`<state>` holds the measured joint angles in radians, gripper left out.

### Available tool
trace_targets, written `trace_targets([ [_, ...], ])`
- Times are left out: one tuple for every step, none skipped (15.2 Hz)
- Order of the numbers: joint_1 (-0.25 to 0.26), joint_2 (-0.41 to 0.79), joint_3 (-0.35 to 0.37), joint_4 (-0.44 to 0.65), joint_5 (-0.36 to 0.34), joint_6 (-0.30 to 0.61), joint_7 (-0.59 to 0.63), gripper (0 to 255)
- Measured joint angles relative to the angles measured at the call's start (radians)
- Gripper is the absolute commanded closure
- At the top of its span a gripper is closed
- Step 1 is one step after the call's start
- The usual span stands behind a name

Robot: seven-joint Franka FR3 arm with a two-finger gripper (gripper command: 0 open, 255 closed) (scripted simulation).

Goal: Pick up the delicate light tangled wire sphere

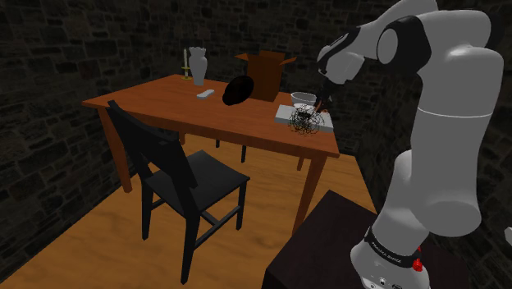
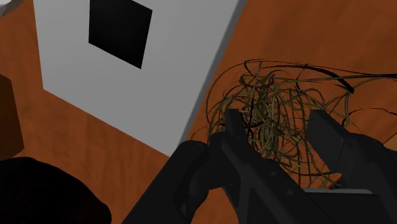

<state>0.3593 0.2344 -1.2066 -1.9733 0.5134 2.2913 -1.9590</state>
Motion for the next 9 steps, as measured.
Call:
trace_targets([
  [0.013, -0.011, -0.011, 0.004, -0.016, -0.008, 0.013, 255],
  [0.019, -0.019, -0.019, 0.011, -0.028, -0.017, 0.02, 255],
  [0.032, -0.029, -0.03, 0.017, -0.044, -0.025, 0.033, 255],
  [0.034, -0.033, -0.034, 0.027, -0.052, -0.036, 0.039, 255],
  [0.035, -0.034, -0.037, 0.037, -0.057, -0.046, 0.044, 255],
  [0.048, -0.046, -0.048, 0.044, -0.074, -0.056, 0.056, 255],
  [0.059, -0.057, -0.058, 0.05, -0.09, -0.064, 0.069, 255],
  [0.067, -0.064, -0.065, 0.058, -0.102, -0.074, 0.079, 255],
  [0.066, -0.063, -0.065, 0.064, -0.102, -0.079, 0.079, 255],
])
